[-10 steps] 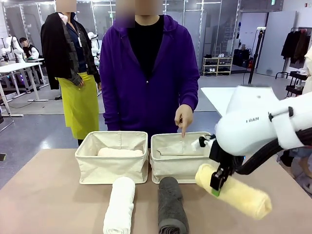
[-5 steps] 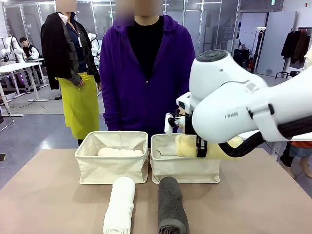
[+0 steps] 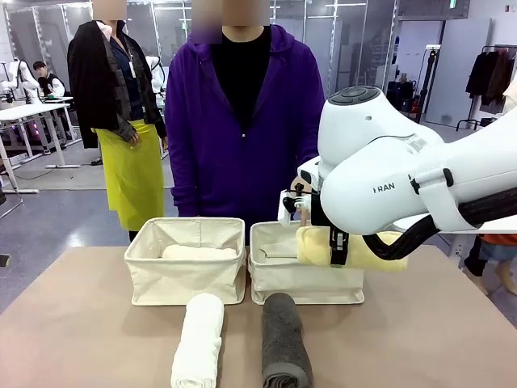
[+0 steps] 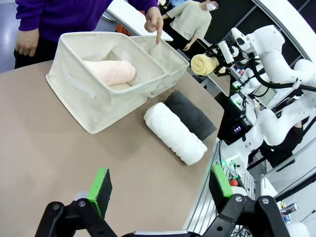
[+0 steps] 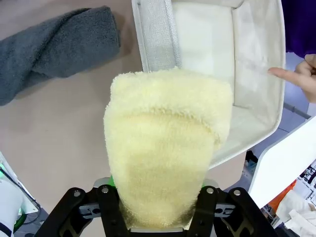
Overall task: Divide the towels into two baskets.
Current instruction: Pick up one hotel-folded towel from the bottom of the table and place it in the Fabric basket indicated by the person.
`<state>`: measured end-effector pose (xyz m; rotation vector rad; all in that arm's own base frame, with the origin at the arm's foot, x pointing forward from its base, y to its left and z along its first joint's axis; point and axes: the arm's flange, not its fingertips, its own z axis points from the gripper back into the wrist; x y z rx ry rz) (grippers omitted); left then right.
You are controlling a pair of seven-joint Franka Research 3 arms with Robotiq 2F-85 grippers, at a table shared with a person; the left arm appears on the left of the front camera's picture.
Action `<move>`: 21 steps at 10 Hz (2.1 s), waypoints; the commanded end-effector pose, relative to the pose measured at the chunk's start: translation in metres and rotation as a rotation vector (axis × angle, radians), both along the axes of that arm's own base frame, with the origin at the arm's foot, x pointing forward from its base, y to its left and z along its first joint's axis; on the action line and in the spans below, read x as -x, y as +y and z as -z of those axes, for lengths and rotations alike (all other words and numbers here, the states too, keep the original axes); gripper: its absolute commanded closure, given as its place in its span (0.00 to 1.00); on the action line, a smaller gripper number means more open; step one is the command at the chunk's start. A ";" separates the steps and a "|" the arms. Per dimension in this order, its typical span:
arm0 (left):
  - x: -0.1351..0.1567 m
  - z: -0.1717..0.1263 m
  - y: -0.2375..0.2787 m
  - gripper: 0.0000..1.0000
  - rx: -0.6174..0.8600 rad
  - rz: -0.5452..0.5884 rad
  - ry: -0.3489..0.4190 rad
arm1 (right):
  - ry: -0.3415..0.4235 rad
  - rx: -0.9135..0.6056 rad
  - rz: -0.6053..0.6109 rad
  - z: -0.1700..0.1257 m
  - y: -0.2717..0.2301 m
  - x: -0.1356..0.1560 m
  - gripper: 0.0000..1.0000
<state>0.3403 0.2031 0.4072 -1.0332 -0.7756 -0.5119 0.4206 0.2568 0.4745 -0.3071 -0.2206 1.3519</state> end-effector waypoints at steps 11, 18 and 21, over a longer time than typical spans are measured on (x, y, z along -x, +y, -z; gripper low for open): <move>0.002 -0.002 0.001 0.00 0.003 -0.003 -0.004 | 0.050 -0.028 -0.505 0.057 0.050 -0.158 0.44; 0.002 -0.002 0.001 0.00 0.003 -0.003 -0.004 | 0.053 -0.018 -0.452 0.107 0.048 -0.193 0.00; 0.002 -0.002 0.001 0.00 0.003 -0.003 -0.004 | 0.047 -0.034 -0.449 0.100 0.049 -0.190 0.00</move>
